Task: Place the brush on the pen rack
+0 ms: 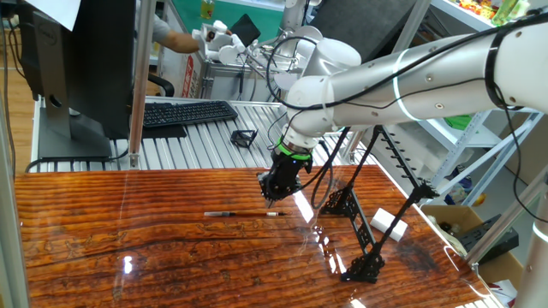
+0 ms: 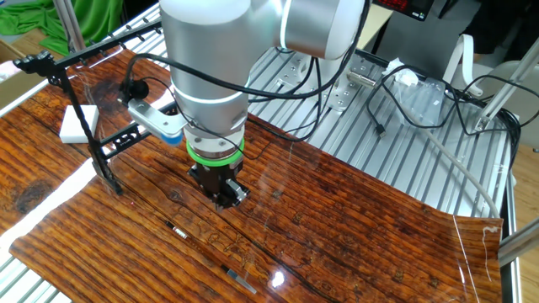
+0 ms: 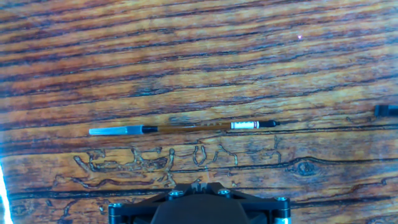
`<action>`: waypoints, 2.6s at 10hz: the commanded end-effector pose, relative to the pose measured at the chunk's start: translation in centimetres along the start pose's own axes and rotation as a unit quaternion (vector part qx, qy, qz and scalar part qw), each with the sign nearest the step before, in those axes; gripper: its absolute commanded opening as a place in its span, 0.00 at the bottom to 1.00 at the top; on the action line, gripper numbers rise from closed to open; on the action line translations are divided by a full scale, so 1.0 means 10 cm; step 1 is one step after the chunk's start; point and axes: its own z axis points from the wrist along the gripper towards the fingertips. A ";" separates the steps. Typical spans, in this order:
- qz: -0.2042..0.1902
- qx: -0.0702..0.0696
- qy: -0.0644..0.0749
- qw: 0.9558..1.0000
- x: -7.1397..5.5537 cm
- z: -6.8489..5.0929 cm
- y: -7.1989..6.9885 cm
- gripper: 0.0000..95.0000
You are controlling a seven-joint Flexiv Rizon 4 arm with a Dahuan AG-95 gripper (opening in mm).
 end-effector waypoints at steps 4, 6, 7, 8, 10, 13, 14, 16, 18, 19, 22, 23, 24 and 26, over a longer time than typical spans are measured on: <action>-0.021 -0.008 -0.001 1.000 0.02 -0.01 0.00 0.00; -0.032 -0.007 0.000 0.999 0.02 -0.01 0.00 0.00; -0.036 -0.007 0.000 0.999 0.02 -0.01 0.00 0.00; -0.040 -0.008 -0.003 0.999 0.02 -0.01 0.00 0.00; -0.047 -0.008 -0.011 0.999 0.02 -0.01 0.00 0.00; -0.042 -0.008 -0.010 0.999 0.02 -0.01 0.00 0.00; -0.040 -0.008 -0.011 0.999 0.02 -0.01 0.00 0.00; -0.039 -0.009 -0.013 0.999 0.02 -0.01 0.00 0.00; -0.041 -0.010 -0.013 0.999 0.02 -0.01 0.00 0.00; -0.043 -0.010 -0.013 0.999 0.02 -0.01 0.00 0.00; -0.051 -0.012 -0.017 0.998 0.02 -0.01 0.00 0.00; -0.055 -0.011 -0.021 0.998 0.02 -0.01 0.00 0.00; -0.051 -0.011 -0.021 0.998 0.02 -0.01 0.00 0.00; -0.047 -0.010 -0.019 0.999 0.02 -0.01 0.00 0.00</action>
